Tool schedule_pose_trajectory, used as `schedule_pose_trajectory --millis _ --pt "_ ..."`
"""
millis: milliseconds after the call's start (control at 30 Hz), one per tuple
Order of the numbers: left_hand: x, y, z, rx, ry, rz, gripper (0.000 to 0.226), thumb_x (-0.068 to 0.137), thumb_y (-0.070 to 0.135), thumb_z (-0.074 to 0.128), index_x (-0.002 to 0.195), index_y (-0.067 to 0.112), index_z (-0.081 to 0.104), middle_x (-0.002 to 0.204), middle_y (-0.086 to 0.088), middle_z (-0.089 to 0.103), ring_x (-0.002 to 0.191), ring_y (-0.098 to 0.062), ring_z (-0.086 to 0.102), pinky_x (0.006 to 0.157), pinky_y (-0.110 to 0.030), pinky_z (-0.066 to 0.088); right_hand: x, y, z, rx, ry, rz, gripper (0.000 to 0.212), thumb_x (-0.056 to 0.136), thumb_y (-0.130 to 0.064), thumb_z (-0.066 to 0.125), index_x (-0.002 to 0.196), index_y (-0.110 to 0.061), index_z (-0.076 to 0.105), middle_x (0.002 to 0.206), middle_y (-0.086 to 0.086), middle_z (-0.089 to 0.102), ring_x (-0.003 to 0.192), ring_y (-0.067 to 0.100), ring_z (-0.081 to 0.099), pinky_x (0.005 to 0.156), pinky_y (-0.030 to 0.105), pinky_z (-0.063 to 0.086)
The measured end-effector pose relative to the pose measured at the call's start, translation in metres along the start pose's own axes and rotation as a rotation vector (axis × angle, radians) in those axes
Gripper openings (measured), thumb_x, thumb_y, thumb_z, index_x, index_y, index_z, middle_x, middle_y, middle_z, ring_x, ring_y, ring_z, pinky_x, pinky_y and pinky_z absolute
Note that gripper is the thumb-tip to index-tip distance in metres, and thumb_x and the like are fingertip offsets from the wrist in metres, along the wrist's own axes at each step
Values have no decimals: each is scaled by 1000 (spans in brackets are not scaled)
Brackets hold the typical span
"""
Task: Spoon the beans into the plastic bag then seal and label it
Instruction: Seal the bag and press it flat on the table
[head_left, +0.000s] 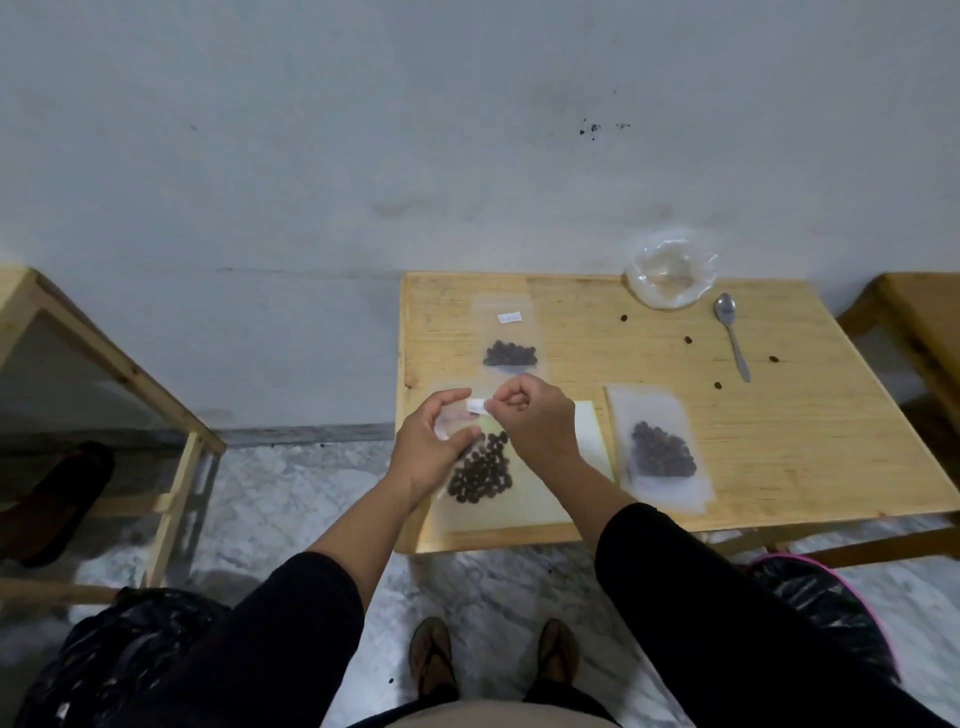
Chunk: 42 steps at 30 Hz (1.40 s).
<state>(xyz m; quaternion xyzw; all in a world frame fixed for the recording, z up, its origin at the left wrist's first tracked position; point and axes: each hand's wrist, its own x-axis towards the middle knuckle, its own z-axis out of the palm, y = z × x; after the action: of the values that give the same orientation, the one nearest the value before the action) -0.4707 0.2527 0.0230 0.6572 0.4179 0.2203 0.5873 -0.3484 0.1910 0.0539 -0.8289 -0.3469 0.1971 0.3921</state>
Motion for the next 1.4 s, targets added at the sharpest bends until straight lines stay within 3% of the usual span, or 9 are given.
schedule_pose_trajectory --millis 167,400,467,567,700,900,1067,1267,1400 --pt "2 18 -1 -45 -33 108 41 82 12 69 112 37 58 113 29 53 110 5 46 93 -10 32 1 -9 -2 25 28 -35 9 77 -13 71 76 -10 62 59 -13 52 56 0 49 53 5 37" --pt "9 27 -2 -70 38 143 25 81 14 70 103 26 65 106 21 63 107 -4 55 94 -20 42 4 -27 -8 42 64 -79 15 80 -10 67 75 -16 55 63 -10 50 58 1 47 57 6 38" --pt "11 30 -2 -84 45 137 23 83 15 68 103 26 65 107 19 64 108 -3 55 95 -24 43 5 -30 -8 13 78 -110 14 80 -10 67 78 -16 55 71 -4 52 64 8 49 59 11 35" --pt "12 35 -4 -102 56 133 20 85 15 66 102 27 64 107 20 63 109 -3 55 91 -19 43 4 -32 -9 17 116 -132 14 78 -10 69 86 -13 58 93 -2 48 69 8 48 63 9 35" --pt "13 34 -8 -129 77 112 16 88 21 62 102 28 64 107 21 62 112 -3 53 97 -24 43 3 -31 -12 21 141 -129 24 75 -12 72 94 -18 59 107 -5 39 89 7 47 78 10 34" --pt "18 40 -15 -173 100 75 16 89 21 60 99 32 64 107 19 63 110 -8 56 99 -38 47 -2 -30 -11 259 -8 -11 12 79 -14 71 85 -24 70 117 -10 44 114 2 43 98 20 34" --pt "19 43 -12 -201 44 79 21 88 17 61 99 35 65 106 12 65 94 -17 62 88 -39 53 -1 -30 -11 441 -69 103 9 80 -15 71 82 -23 75 94 -4 70 93 16 66 90 40 53" --pt "19 47 -10 -197 -32 65 24 87 11 63 104 29 64 95 4 68 66 -8 63 69 -30 55 8 -30 -21 561 -33 190 10 79 -10 71 84 -18 74 89 -2 72 89 14 66 80 23 51" --pt "24 50 -5 -161 22 63 16 86 20 65 100 30 65 102 14 64 80 -10 64 76 -28 54 14 -28 -25 554 -49 192 9 79 -10 71 83 -17 74 89 1 72 85 11 66 73 18 49"
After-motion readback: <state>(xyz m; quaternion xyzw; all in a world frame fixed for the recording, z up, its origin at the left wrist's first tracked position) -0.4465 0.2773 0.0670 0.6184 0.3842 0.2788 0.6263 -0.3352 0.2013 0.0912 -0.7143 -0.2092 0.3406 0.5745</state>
